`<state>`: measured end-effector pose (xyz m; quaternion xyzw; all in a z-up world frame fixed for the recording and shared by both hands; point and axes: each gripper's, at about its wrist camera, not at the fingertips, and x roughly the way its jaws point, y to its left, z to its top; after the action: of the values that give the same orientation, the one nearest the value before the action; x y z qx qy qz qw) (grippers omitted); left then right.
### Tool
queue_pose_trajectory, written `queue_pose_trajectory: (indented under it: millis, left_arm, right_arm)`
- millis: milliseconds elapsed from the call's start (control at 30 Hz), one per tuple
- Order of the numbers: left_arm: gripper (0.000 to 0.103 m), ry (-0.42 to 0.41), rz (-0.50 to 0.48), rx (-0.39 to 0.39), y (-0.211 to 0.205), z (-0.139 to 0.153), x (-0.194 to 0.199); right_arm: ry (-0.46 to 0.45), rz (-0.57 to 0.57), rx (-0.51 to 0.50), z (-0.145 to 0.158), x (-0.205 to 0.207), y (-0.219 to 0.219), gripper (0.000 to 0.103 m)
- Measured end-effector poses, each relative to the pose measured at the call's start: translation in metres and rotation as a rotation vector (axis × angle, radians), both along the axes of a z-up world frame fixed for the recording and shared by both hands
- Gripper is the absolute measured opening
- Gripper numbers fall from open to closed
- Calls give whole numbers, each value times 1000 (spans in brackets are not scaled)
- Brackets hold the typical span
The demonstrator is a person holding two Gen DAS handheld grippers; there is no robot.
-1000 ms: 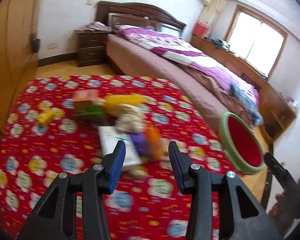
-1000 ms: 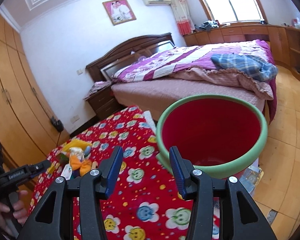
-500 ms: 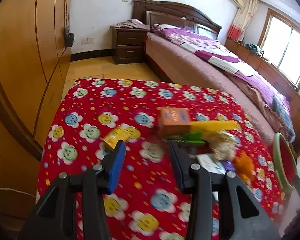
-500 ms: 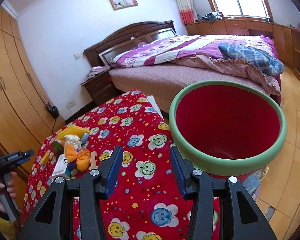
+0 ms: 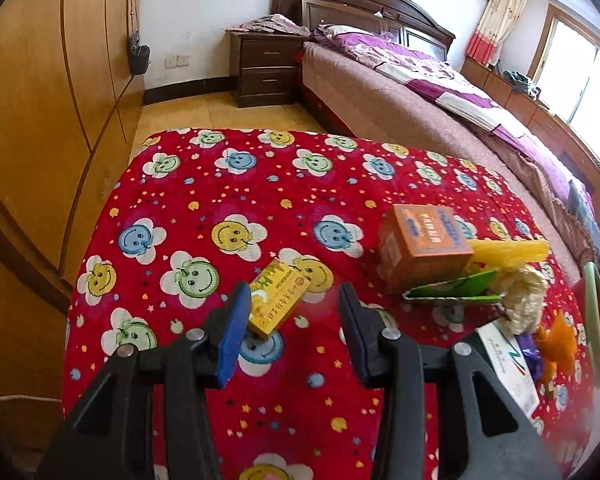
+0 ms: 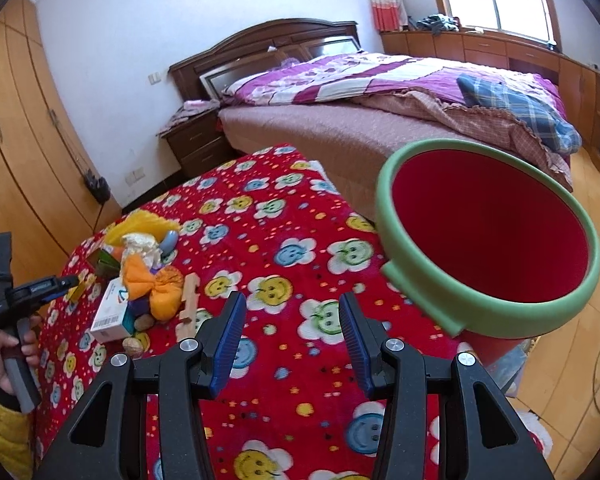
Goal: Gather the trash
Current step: 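Grasp the yellow box with the left tool while the right tool grasps the wooden piece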
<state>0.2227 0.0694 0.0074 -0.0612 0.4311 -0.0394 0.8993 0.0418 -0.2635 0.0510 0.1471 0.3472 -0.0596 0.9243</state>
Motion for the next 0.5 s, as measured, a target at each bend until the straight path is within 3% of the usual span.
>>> queue_pose_trajectory:
  millis: [500]
  left_arm:
    - [45,-11,52,-3,14,-8,0]
  right_arm:
    - [51,121,-9,-14,31,50,49]
